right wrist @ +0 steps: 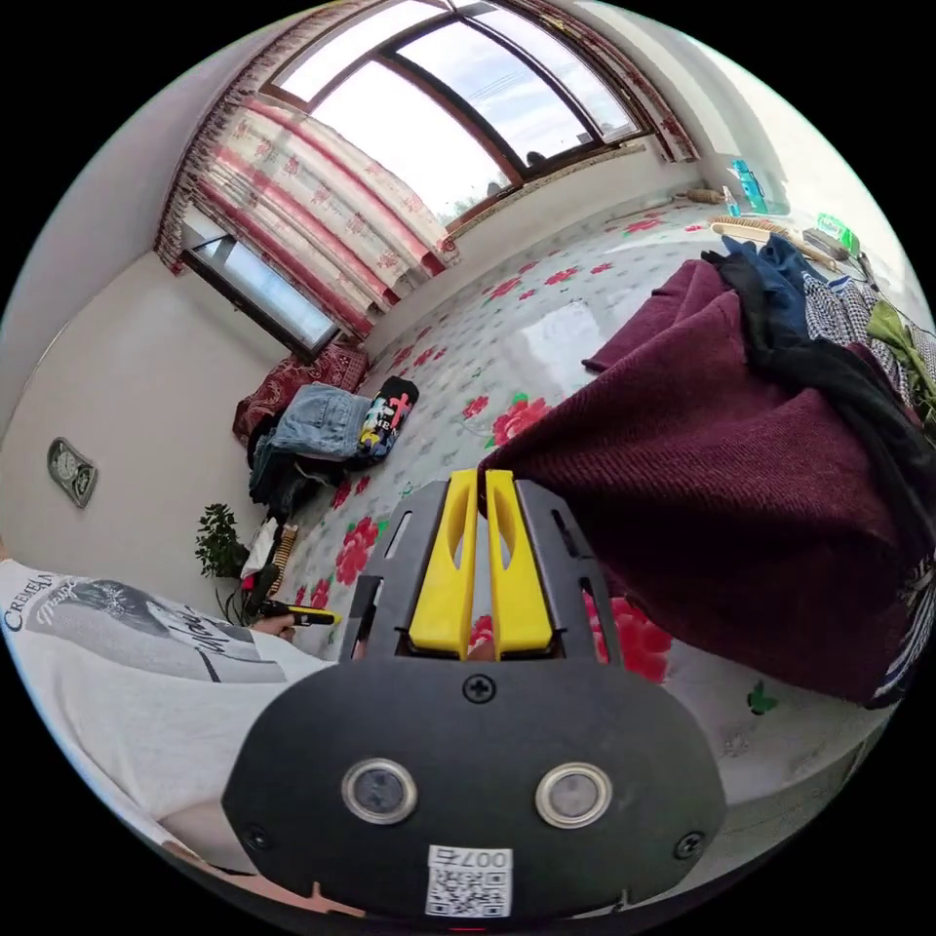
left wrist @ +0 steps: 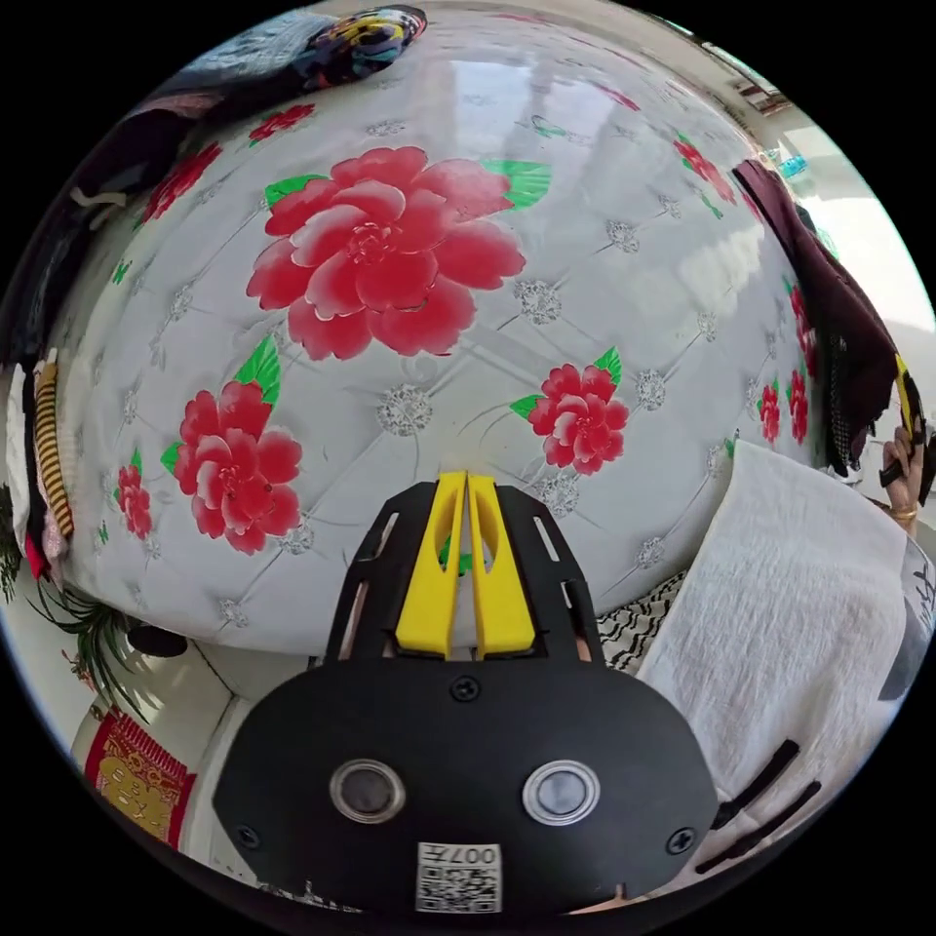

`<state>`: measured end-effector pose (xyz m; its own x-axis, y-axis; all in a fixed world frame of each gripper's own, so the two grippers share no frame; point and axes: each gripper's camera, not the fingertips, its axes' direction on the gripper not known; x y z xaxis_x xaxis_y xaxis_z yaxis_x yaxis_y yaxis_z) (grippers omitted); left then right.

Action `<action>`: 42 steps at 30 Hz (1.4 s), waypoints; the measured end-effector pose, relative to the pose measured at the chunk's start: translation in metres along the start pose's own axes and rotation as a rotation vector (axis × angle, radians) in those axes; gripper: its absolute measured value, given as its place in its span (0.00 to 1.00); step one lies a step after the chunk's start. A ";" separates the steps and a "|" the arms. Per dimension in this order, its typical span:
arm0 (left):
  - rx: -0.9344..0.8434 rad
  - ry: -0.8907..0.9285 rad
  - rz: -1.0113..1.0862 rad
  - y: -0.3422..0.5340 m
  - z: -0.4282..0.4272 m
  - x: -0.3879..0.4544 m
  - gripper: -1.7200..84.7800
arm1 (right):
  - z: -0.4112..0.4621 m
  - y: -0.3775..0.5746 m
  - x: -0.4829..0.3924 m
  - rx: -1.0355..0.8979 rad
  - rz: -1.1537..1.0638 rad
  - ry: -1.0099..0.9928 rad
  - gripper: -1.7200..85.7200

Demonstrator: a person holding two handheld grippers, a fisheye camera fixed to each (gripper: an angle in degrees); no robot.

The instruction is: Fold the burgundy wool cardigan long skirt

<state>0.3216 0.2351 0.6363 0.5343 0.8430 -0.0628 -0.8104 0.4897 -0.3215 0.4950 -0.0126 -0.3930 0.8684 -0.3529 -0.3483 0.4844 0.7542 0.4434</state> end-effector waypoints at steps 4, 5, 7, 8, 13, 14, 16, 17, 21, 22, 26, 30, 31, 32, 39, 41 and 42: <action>0.128 0.385 0.038 0.043 -0.007 -0.015 0.01 | 0.055 0.031 -0.106 -0.078 -0.130 -0.359 0.02; 0.210 0.441 0.051 0.058 -0.015 -0.017 0.01 | 0.073 0.039 -0.146 -0.126 -0.193 -0.451 0.02; 0.299 0.496 0.069 0.078 -0.025 -0.020 0.01 | 0.100 0.052 -0.214 -0.230 -0.341 -0.554 0.02; 0.327 0.521 0.076 0.089 -0.028 -0.024 0.01 | 0.117 0.064 -0.260 -0.309 -0.457 -0.605 0.03; 0.358 0.487 -0.012 0.120 -0.040 -0.067 0.01 | 0.179 0.118 -0.382 -0.540 -0.754 -0.637 0.07; 0.366 0.467 -0.070 0.131 -0.044 -0.084 0.01 | 0.186 0.124 -0.385 -0.513 -0.738 -0.609 0.08; 0.355 0.426 -0.153 0.151 -0.045 -0.111 0.01 | 0.194 0.128 -0.373 -0.478 -0.679 -0.519 0.09; 0.370 0.421 -0.206 0.169 -0.045 -0.130 0.01 | 0.201 0.130 -0.358 -0.470 -0.626 -0.431 0.10; 0.449 0.502 -0.400 0.233 -0.044 -0.182 0.02 | 0.229 0.144 -0.301 -0.531 -0.444 -0.167 0.14; 0.478 0.516 -0.425 0.253 -0.045 -0.192 0.02 | 0.242 0.150 -0.290 -0.567 -0.401 -0.127 0.15; 0.501 0.436 -0.315 0.286 -0.059 -0.184 0.09 | 0.295 0.175 -0.295 -0.642 -0.413 0.046 0.18; 0.475 0.419 -0.164 0.271 -0.061 -0.150 0.15 | 0.350 0.197 -0.314 -0.800 -0.455 -0.021 0.15; 0.437 0.434 -0.117 0.259 -0.054 -0.136 0.17 | 0.364 0.204 -0.318 -0.860 -0.476 -0.044 0.14; 0.384 0.436 -0.067 0.244 -0.045 -0.120 0.18 | 0.368 0.203 -0.317 -0.861 -0.462 -0.026 0.13; 0.137 0.114 0.162 0.192 -0.019 -0.041 0.17 | 0.291 0.140 -0.313 -0.486 -0.337 -0.061 0.09; 0.136 0.151 0.157 0.197 -0.019 -0.043 0.16 | 0.274 0.131 -0.333 -0.421 -0.432 -0.080 0.10; 0.143 0.160 0.155 0.200 -0.019 -0.043 0.16 | 0.277 0.131 -0.340 -0.444 -0.459 -0.092 0.10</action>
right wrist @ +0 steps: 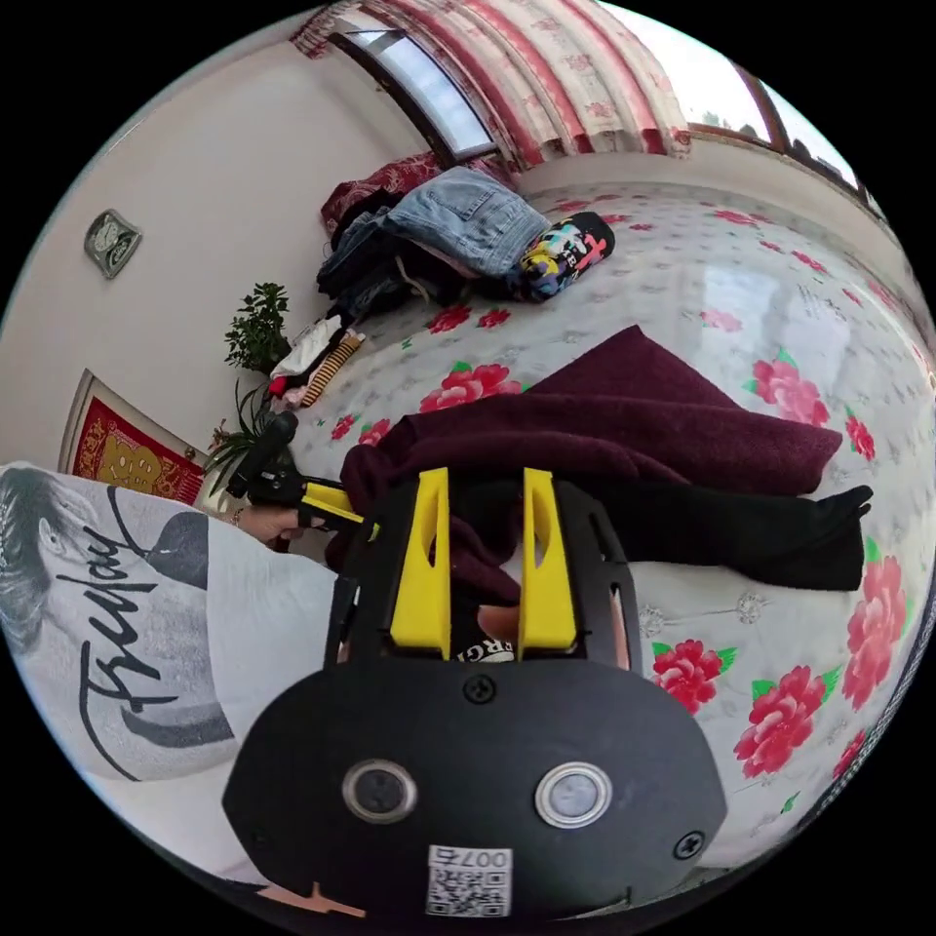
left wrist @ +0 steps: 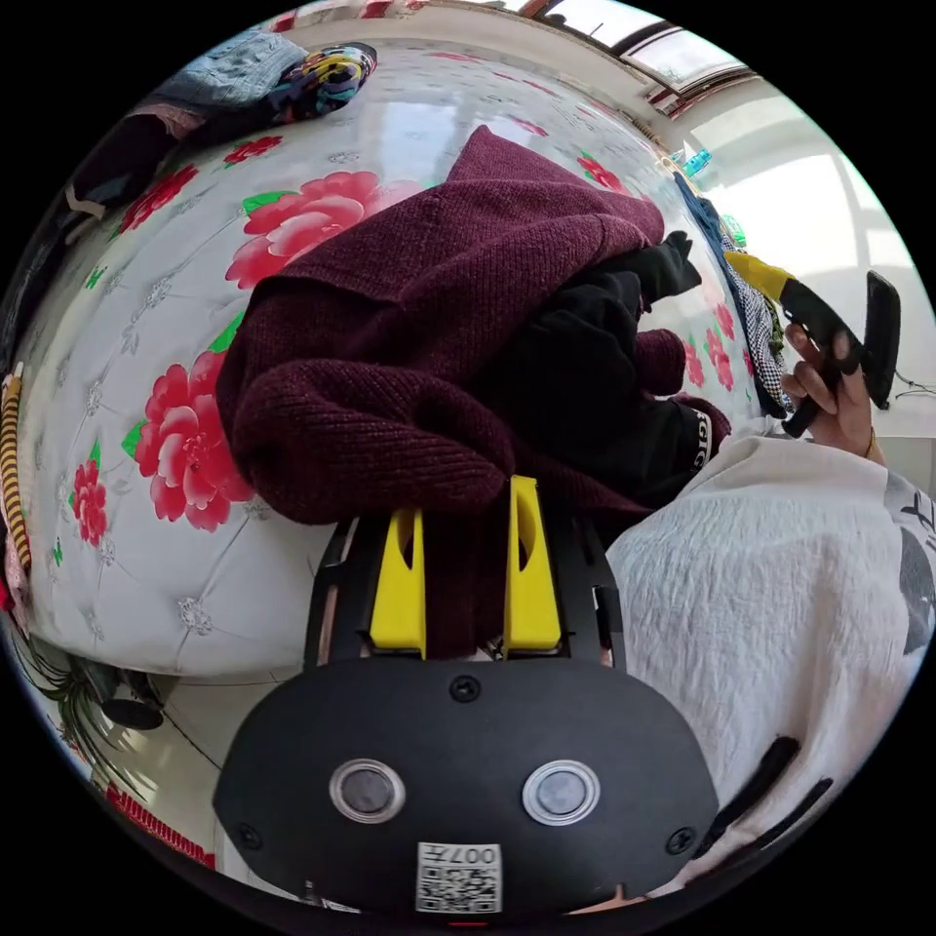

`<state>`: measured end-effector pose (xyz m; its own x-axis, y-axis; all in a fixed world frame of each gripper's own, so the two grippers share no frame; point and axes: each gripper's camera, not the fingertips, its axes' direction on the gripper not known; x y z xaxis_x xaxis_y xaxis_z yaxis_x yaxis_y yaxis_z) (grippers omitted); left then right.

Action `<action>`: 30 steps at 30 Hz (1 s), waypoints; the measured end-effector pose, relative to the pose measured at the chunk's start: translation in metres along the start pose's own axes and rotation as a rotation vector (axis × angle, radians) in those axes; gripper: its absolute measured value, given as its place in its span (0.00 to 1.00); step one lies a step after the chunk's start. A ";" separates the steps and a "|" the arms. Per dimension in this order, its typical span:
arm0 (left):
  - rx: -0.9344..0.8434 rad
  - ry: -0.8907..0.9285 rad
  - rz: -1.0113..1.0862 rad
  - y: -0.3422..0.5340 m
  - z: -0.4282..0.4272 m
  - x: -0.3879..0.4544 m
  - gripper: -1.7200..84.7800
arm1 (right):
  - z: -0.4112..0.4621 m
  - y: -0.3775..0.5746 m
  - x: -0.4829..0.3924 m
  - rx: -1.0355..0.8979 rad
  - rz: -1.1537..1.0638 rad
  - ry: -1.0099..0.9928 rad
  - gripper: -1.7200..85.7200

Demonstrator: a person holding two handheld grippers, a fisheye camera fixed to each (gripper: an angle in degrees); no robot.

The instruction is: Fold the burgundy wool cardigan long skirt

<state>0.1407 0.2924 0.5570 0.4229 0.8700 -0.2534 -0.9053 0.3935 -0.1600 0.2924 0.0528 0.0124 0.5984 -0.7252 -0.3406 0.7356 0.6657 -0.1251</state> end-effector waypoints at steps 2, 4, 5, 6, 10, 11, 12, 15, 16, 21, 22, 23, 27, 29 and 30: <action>0.034 0.018 -0.007 0.012 -0.001 0.003 0.15 | 0.028 -0.013 -0.025 -0.100 -0.090 -0.059 0.11; 0.041 0.021 -0.010 0.018 -0.002 0.010 0.14 | 0.060 -0.018 -0.047 -0.177 -0.162 -0.098 0.12; 0.039 0.019 -0.007 0.021 -0.002 0.015 0.13 | 0.084 -0.021 -0.060 -0.241 -0.199 -0.096 0.11; 0.037 0.017 -0.005 0.022 -0.003 0.018 0.12 | 0.097 -0.022 -0.065 -0.277 -0.211 -0.092 0.11; 0.050 0.002 0.002 0.036 -0.020 0.029 0.10 | 0.126 -0.029 -0.078 -0.375 -0.299 0.185 0.06; 0.073 -0.016 -0.018 0.042 -0.031 0.026 0.09 | 0.103 -0.035 -0.071 -0.316 -0.261 0.168 0.05; 0.091 -0.025 -0.035 0.045 -0.038 0.023 0.09 | 0.088 -0.038 -0.065 -0.273 -0.235 0.160 0.05; 0.229 -0.110 -0.185 0.068 -0.085 -0.004 0.09 | -0.023 -0.035 -0.024 0.026 -0.074 0.186 0.03; 0.286 -0.152 -0.243 0.077 -0.107 -0.019 0.09 | -0.080 -0.023 -0.006 0.167 -0.007 0.227 0.03; 0.468 -0.228 -0.293 0.074 -0.211 -0.061 0.09 | -0.324 0.065 0.055 0.634 0.262 0.614 0.04; 0.486 -0.300 -0.271 0.061 -0.233 -0.061 0.09 | -0.381 0.087 0.063 0.701 0.323 0.783 0.04; 0.491 -0.364 -0.254 0.043 -0.251 -0.061 0.09 | -0.430 0.105 0.074 0.742 0.395 0.913 0.06; 0.432 -0.476 -0.375 -0.007 -0.270 -0.079 0.13 | -0.515 0.143 0.122 0.651 0.647 1.044 0.10; 0.434 -0.483 -0.457 -0.015 -0.266 -0.081 0.15 | -0.508 0.158 0.135 0.614 0.688 1.047 0.11; 0.443 -0.479 -0.473 -0.013 -0.264 -0.080 0.15 | -0.499 0.161 0.137 0.612 0.679 1.027 0.12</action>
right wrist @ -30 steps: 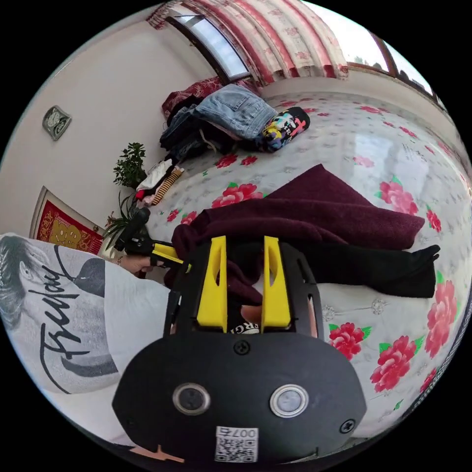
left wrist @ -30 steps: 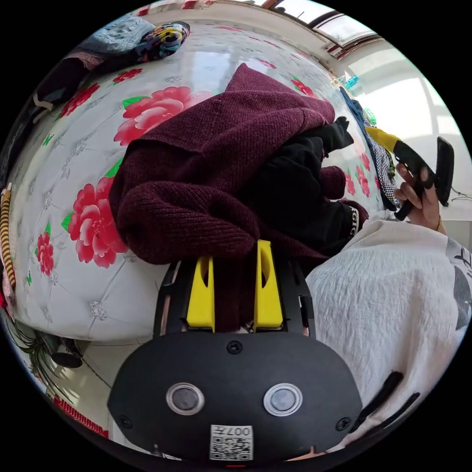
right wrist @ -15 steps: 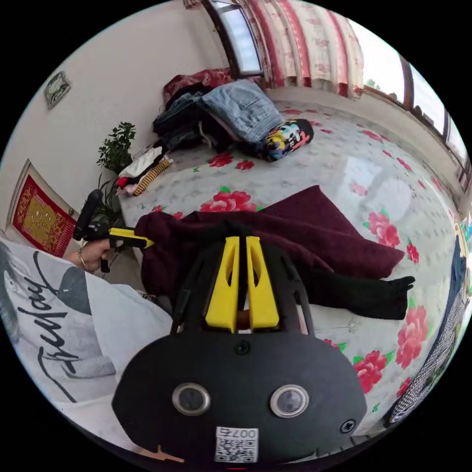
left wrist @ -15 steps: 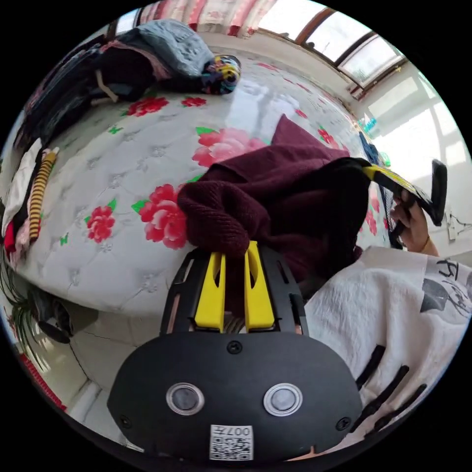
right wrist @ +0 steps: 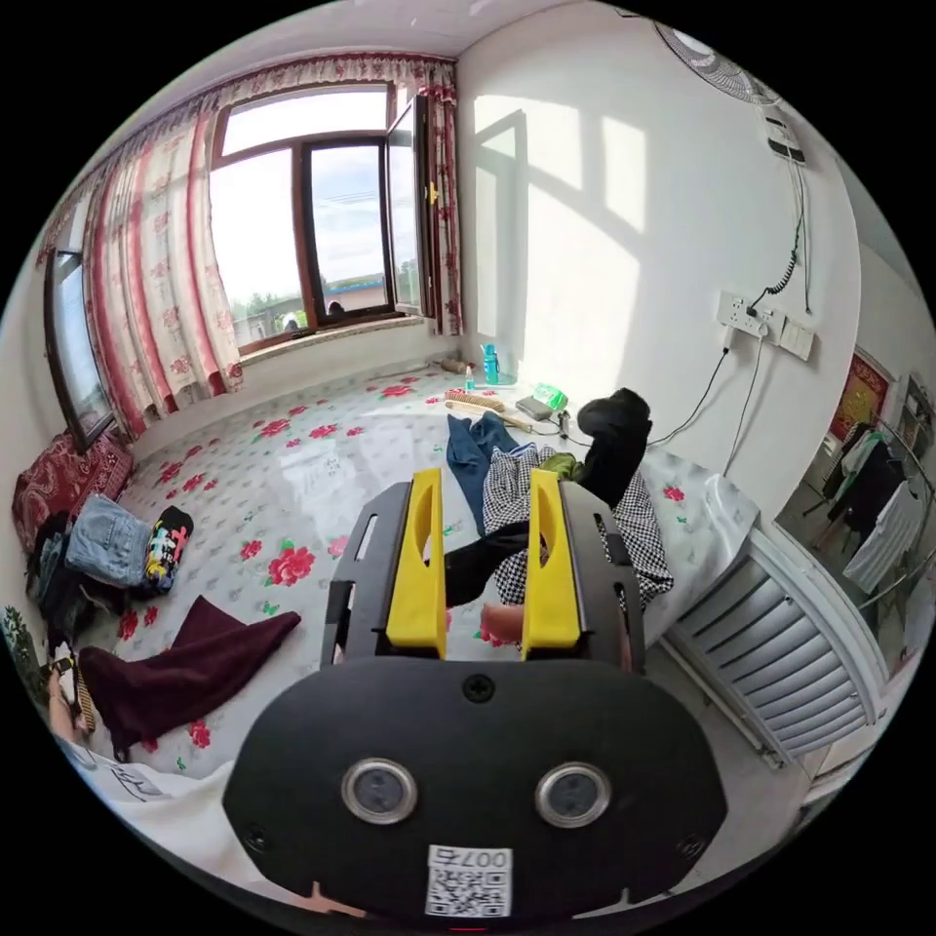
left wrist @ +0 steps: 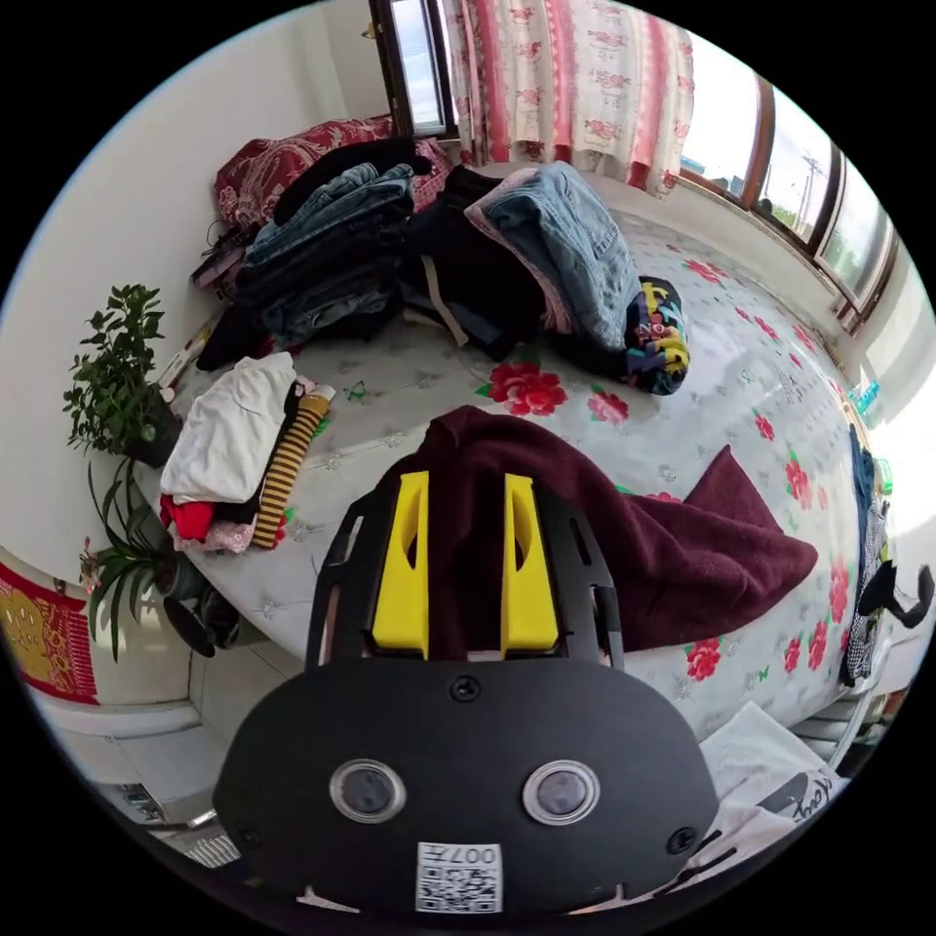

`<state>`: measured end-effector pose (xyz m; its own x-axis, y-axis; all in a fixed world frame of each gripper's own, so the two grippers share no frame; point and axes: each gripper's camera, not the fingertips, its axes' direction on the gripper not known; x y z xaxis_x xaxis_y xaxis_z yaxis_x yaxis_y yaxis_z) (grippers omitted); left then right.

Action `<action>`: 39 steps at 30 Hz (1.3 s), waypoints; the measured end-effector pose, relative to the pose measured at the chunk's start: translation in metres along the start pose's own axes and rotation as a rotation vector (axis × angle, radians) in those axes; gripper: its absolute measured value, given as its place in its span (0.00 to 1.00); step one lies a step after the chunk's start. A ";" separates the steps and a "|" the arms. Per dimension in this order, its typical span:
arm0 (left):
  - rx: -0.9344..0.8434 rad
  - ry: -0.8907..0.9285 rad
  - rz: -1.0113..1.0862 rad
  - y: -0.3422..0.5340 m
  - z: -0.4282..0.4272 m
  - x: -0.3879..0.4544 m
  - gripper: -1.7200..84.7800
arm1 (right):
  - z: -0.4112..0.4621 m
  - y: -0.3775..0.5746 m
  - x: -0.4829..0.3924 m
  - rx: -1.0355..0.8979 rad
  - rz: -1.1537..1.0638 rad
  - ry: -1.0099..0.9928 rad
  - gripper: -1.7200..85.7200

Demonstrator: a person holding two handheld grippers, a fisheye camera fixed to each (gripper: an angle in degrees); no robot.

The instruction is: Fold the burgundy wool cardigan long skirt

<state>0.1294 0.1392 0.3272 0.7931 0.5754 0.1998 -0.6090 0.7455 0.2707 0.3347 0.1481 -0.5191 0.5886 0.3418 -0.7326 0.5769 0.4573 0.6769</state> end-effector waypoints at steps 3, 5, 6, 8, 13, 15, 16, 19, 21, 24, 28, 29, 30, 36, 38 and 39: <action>-0.024 -0.004 -0.075 0.030 0.006 0.000 0.15 | 0.053 0.056 -0.029 -0.110 -0.042 -0.144 0.13; -0.106 0.045 -0.156 0.063 0.019 -0.012 0.15 | 0.119 0.109 -0.060 -0.337 -0.043 -0.306 0.14; -0.125 0.067 -0.176 0.072 0.023 -0.016 0.15 | 0.133 0.122 -0.068 -0.389 -0.042 -0.354 0.14; -0.204 0.180 -0.228 0.105 0.035 -0.023 0.15 | 0.175 0.159 -0.103 -0.482 -0.047 -0.502 0.14; -0.283 0.320 -0.183 0.128 0.044 -0.004 0.15 | 0.236 0.164 -0.168 -0.592 -0.115 -0.580 0.15; -0.296 0.354 -0.225 0.124 0.050 -0.002 0.15 | 0.259 0.156 -0.187 -0.620 -0.137 -0.595 0.14; -0.296 0.389 -0.295 0.120 0.054 -0.010 0.15 | 0.275 0.151 -0.198 -0.647 -0.142 -0.599 0.14; -0.287 0.412 -0.477 0.112 0.064 -0.041 0.16 | 0.314 0.141 -0.220 -0.712 -0.146 -0.598 0.14; -0.306 0.407 -0.528 0.108 0.069 -0.056 0.17 | 0.334 0.138 -0.229 -0.739 -0.137 -0.586 0.14; -0.360 0.445 -0.480 0.095 0.078 -0.052 0.21 | 0.364 0.138 -0.239 -0.796 -0.118 -0.554 0.14; -0.435 0.174 -0.141 0.077 0.068 0.012 0.13 | 0.388 0.142 -0.255 -0.859 -0.114 -0.487 0.12; -0.425 0.113 -0.016 0.077 0.064 0.033 0.03 | 0.387 0.139 -0.258 -0.840 -0.149 -0.473 0.11; -0.410 0.101 0.039 0.077 0.060 0.041 0.03 | 0.388 0.138 -0.259 -0.848 -0.157 -0.484 0.10; -0.279 0.302 -0.011 0.059 0.003 0.004 0.01 | 0.351 0.079 -0.236 -0.713 -0.087 -0.736 0.05; -0.082 0.426 -0.069 0.054 -0.063 -0.038 0.01 | 0.296 0.043 -0.219 -0.562 -0.121 -0.884 0.04; -0.047 0.454 -0.080 0.055 -0.079 -0.048 0.01 | 0.279 0.035 -0.214 -0.520 -0.141 -0.907 0.04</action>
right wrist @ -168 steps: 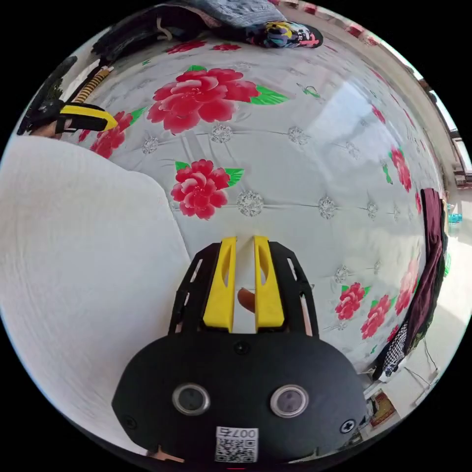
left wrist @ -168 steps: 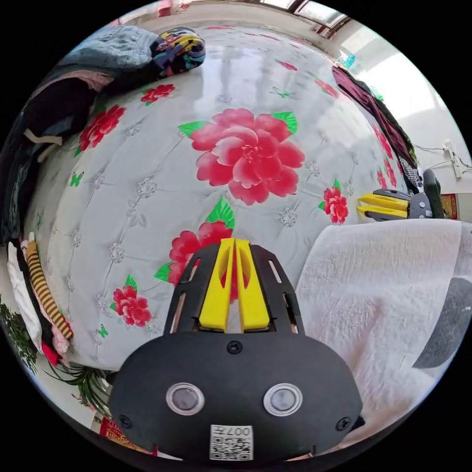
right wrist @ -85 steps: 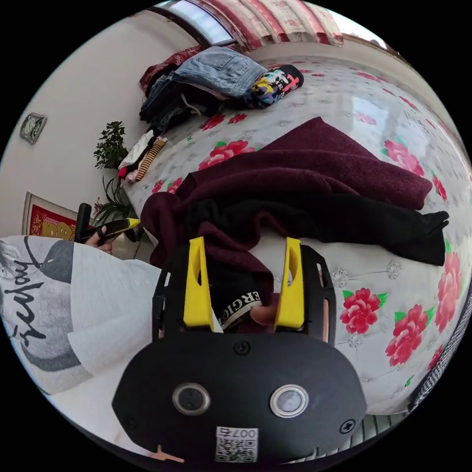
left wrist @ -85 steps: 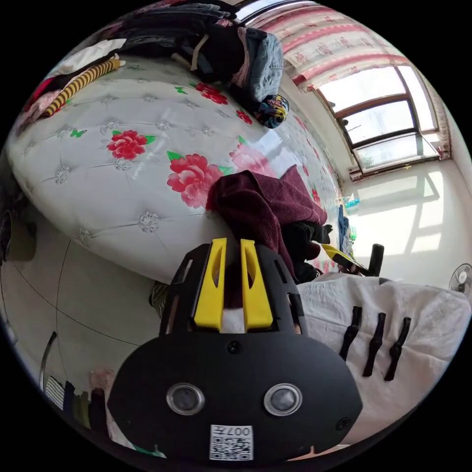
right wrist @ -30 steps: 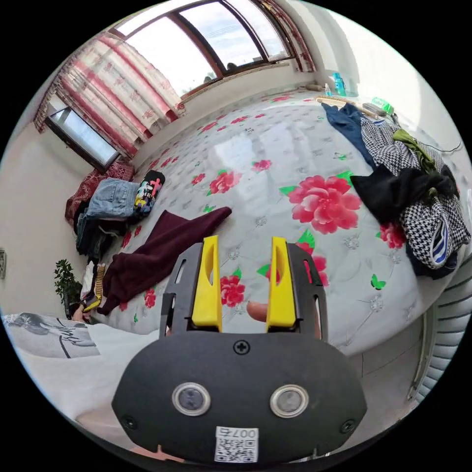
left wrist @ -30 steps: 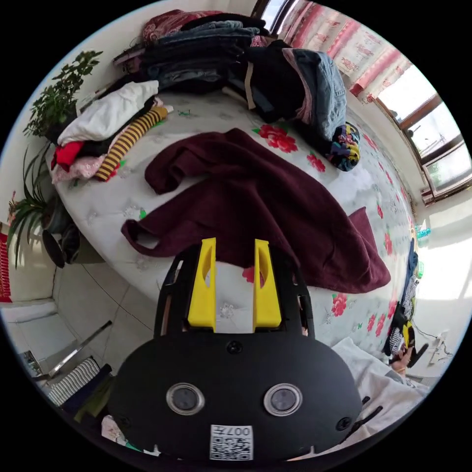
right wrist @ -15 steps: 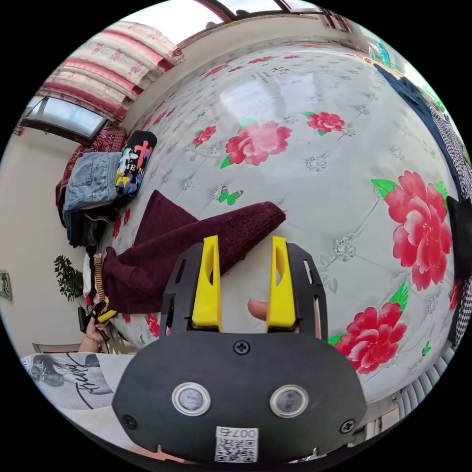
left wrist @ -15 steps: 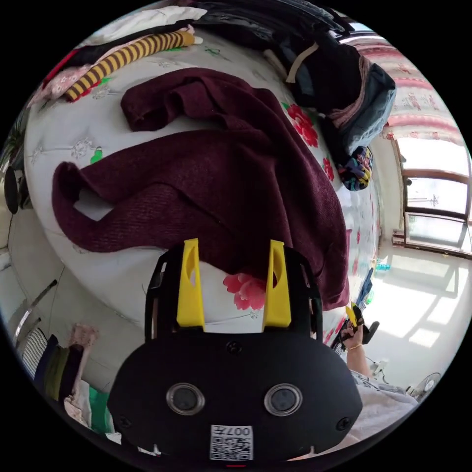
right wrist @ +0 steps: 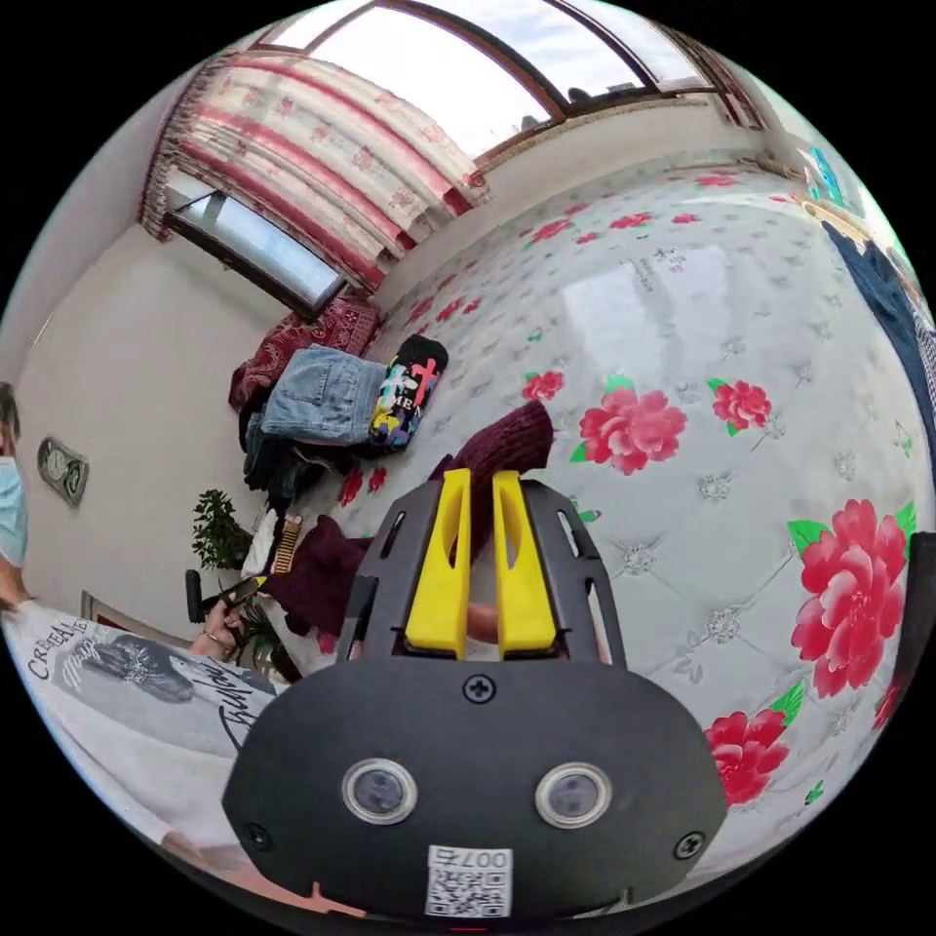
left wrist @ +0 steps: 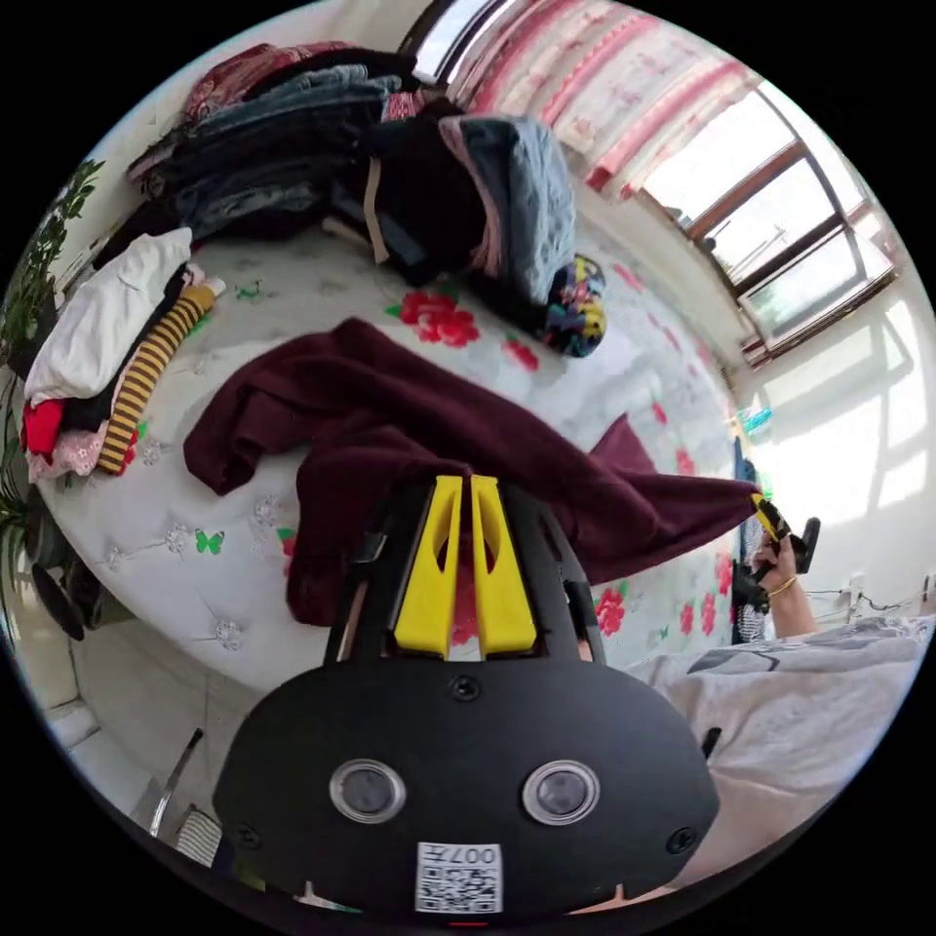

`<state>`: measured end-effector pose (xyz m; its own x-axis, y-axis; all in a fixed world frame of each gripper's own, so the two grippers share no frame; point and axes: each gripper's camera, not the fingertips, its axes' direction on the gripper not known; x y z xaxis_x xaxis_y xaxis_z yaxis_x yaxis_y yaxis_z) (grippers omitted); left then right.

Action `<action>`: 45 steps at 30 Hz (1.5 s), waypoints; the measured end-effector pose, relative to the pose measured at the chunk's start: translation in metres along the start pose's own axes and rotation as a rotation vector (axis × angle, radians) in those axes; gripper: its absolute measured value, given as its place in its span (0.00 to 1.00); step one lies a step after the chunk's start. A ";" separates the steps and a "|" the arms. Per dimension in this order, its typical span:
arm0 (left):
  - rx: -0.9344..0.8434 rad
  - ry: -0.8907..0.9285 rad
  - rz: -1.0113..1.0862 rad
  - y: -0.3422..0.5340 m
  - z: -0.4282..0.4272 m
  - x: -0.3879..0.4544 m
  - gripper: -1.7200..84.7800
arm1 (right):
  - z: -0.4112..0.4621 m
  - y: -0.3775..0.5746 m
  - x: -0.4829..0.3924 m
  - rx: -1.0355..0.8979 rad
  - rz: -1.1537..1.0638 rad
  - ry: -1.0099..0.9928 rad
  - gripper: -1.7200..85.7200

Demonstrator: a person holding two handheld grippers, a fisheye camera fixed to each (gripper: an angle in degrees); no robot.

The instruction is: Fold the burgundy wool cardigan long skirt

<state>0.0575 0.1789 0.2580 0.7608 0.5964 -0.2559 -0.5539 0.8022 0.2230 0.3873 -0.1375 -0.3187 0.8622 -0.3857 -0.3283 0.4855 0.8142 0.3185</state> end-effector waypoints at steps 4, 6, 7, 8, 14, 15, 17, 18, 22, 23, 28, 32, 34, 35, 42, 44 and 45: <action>0.225 0.169 0.060 0.035 -0.120 -0.009 0.01 | -0.109 0.038 -0.053 0.153 -0.166 0.045 0.03; 0.277 0.202 0.072 0.056 -0.153 -0.016 0.01 | -0.143 0.060 -0.056 0.175 -0.154 0.107 0.03; 0.300 0.216 0.049 0.071 -0.168 -0.024 0.01 | -0.163 0.077 -0.050 0.190 -0.111 0.120 0.02; 0.299 0.227 0.022 0.084 -0.176 -0.035 0.01 | -0.179 0.094 -0.039 0.197 -0.045 0.123 0.02; 0.090 0.224 -0.172 0.123 -0.131 -0.083 0.01 | -0.194 0.168 0.041 0.093 0.352 0.035 0.02; 0.070 0.238 -0.193 0.123 -0.121 -0.088 0.01 | -0.188 0.172 0.048 0.075 0.389 0.029 0.02; -0.001 0.316 -0.247 0.106 -0.083 -0.100 0.01 | -0.157 0.170 0.064 -0.027 0.463 -0.019 0.02; -0.004 0.332 -0.247 0.096 -0.077 -0.099 0.01 | -0.150 0.163 0.064 -0.047 0.450 -0.023 0.02; 0.084 0.333 -0.006 -0.017 -0.109 -0.041 0.01 | -0.162 0.067 0.011 0.052 0.232 -0.059 0.02; 0.174 0.350 0.077 -0.044 -0.142 -0.017 0.01 | -0.190 0.041 -0.014 0.168 0.166 -0.096 0.02; 0.464 0.381 0.288 -0.073 -0.272 0.033 0.01 | -0.307 0.013 -0.099 0.529 -0.107 -0.148 0.02; 0.475 0.382 0.406 -0.049 -0.303 0.037 0.01 | -0.354 0.052 -0.103 0.661 -0.194 -0.239 0.02; 0.422 0.365 0.413 -0.039 -0.294 0.032 0.01 | -0.354 0.074 -0.090 0.655 -0.162 -0.240 0.02; 0.362 0.341 0.408 -0.035 -0.279 0.028 0.01 | -0.347 0.089 -0.079 0.623 -0.132 -0.199 0.02; -0.091 0.117 0.278 0.003 -0.109 -0.002 0.01 | -0.221 0.185 0.008 0.173 0.173 0.156 0.02; -0.292 0.087 0.118 0.030 -0.033 -0.034 0.01 | -0.163 0.224 0.044 -0.025 0.320 0.229 0.02; -0.328 0.084 0.084 0.038 -0.019 -0.042 0.01 | -0.152 0.234 0.051 -0.063 0.354 0.242 0.02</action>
<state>-0.0015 0.1849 0.2590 0.6853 0.6498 -0.3289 -0.7026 0.7087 -0.0638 0.5233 0.0990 -0.3958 0.9116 0.0289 -0.4101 0.1495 0.9059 0.3962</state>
